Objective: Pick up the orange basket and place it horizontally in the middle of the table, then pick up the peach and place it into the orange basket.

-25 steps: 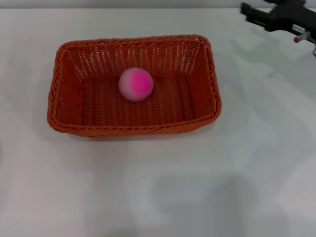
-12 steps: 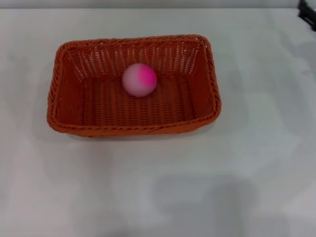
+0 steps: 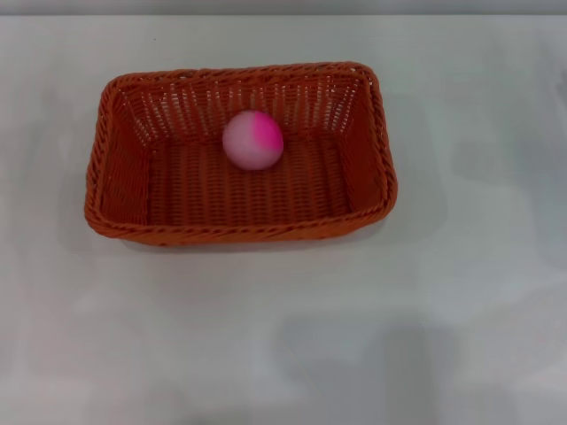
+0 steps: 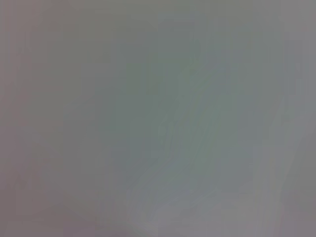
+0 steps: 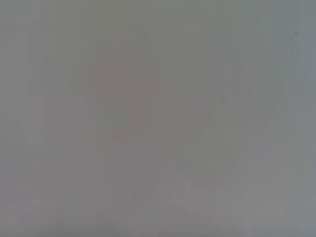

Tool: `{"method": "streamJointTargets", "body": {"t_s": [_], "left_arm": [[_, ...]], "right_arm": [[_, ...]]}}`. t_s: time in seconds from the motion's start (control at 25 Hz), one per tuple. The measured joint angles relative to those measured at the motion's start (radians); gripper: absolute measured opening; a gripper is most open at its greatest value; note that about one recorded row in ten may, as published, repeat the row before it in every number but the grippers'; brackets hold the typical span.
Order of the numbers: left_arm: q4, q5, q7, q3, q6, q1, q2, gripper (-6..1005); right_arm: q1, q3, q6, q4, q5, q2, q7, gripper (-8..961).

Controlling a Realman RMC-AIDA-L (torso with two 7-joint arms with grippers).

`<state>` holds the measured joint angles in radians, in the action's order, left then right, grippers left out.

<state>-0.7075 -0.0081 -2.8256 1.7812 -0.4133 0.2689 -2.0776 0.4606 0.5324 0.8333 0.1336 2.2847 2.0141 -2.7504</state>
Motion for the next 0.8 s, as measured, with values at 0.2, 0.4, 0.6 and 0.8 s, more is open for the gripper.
{"method": "streamJointTargets", "body": {"t_s": [0.2, 0.4, 0.6, 0.8], "left_arm": [[0.178, -0.011, 0.000, 0.022, -0.177, 0.051, 0.001, 864], [0.333, -0.017, 0.003, 0.072, -0.304, 0.102, -0.002, 864], [0.382, -0.028, 0.003, 0.079, -0.361, 0.119, -0.003, 864], [0.386, -0.029, 0.003, 0.079, -0.365, 0.119, -0.003, 863]], "right_arm": [[-0.005, -0.038, -0.046, -0.014, 0.001, 0.000, -0.030, 828], [-0.006, -0.048, -0.092, -0.015, 0.001, 0.000, -0.036, 828], [-0.012, -0.065, -0.095, -0.013, 0.001, -0.001, -0.042, 828], [-0.014, -0.068, -0.095, -0.006, 0.001, -0.002, -0.043, 828]]}}
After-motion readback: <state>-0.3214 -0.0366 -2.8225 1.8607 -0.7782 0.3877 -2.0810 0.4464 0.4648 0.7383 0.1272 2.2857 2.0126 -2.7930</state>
